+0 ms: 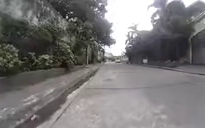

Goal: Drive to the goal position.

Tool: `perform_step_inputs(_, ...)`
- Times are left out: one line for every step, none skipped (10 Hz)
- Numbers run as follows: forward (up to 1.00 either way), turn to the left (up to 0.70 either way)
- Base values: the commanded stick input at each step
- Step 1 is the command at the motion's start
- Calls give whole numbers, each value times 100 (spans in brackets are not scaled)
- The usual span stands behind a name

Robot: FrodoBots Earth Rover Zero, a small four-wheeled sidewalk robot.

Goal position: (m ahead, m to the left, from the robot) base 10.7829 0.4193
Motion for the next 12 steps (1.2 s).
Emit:
perform_step_inputs(48,0)
perform_step_inputs(48,0)
perform_step_inputs(48,0)
perform_step_inputs(48,0)
perform_step_inputs(48,0)
perform_step_inputs(48,0)
perform_step_inputs(48,0)
perform_step_inputs(48,0)
perform_step_inputs(48,0)
perform_step_inputs(48,0)
perform_step_inputs(48,0)
perform_step_inputs(48,0)
